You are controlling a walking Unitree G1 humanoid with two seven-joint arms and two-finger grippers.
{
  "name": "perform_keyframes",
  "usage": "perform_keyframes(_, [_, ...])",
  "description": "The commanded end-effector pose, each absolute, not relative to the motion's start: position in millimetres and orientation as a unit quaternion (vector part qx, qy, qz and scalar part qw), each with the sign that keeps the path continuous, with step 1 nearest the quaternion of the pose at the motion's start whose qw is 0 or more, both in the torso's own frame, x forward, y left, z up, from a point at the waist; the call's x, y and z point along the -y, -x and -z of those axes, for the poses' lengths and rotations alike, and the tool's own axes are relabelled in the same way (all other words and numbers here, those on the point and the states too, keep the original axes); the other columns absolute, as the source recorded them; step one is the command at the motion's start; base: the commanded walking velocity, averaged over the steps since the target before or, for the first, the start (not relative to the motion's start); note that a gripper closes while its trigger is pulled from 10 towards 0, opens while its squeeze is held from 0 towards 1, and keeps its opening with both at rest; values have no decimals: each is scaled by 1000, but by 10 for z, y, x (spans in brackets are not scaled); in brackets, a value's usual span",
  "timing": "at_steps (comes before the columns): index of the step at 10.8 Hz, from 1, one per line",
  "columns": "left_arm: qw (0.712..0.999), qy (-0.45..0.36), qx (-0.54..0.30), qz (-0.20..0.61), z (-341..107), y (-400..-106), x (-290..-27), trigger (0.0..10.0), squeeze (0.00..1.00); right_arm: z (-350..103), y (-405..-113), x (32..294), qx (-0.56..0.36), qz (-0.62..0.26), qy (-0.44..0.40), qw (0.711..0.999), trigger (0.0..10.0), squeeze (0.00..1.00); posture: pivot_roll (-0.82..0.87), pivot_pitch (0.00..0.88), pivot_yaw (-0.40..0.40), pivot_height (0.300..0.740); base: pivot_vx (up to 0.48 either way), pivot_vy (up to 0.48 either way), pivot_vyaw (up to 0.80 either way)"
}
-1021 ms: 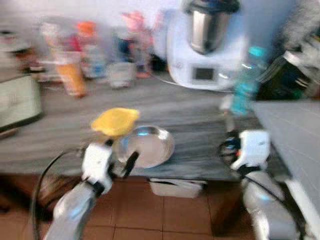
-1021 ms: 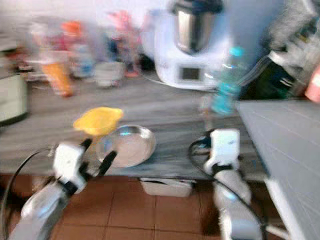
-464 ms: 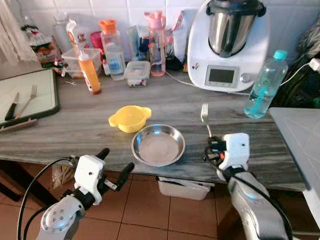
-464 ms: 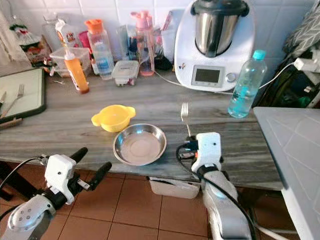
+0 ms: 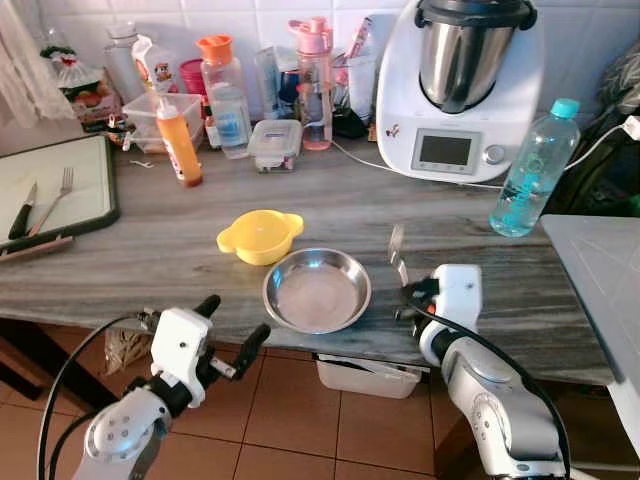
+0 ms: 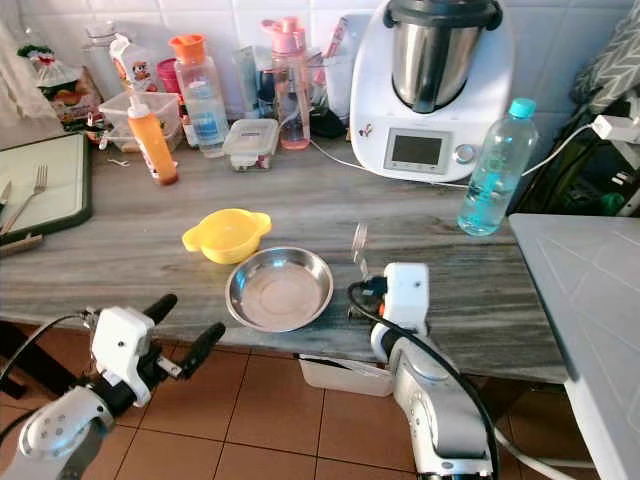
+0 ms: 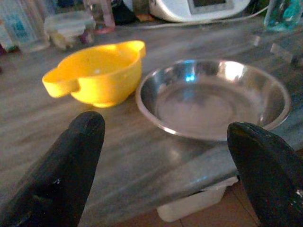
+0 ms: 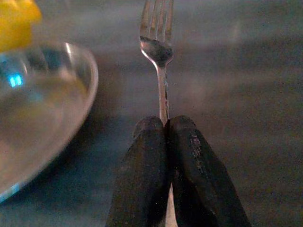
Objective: Setting the table
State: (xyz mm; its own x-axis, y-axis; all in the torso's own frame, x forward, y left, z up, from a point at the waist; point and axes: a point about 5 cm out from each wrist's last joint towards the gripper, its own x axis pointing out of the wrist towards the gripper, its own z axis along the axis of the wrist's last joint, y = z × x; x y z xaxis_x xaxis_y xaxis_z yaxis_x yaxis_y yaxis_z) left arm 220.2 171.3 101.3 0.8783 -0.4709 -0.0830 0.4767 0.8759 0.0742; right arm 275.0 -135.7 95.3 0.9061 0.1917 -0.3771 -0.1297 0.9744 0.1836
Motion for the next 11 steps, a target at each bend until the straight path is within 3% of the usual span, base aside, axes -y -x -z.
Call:
perform_keyframes(1, [966, -52, -22, 253, -1086, -2228, -1700, 10000, 0, -974, -2756, 1357, -211, -87, -91, 969, 10000, 0, 55, 0, 30, 740, 0, 0, 0])
perform_keyframes(5, [963, -49, -17, 265, -1161, -2320, -1594, 10000, 0, -993, -2705, 1362, -239, -97, -107, 960, 10000, 0, 46, 0, 48, 740, 0, 0, 0])
perform_keyframes(11, [961, -48, -18, 272, -1168, -2397, -1560, 10000, 0, -979, -2861, 1269, -284, -80, -134, 946, 10000, 0, 46, 0, 42, 740, 0, 0, 0])
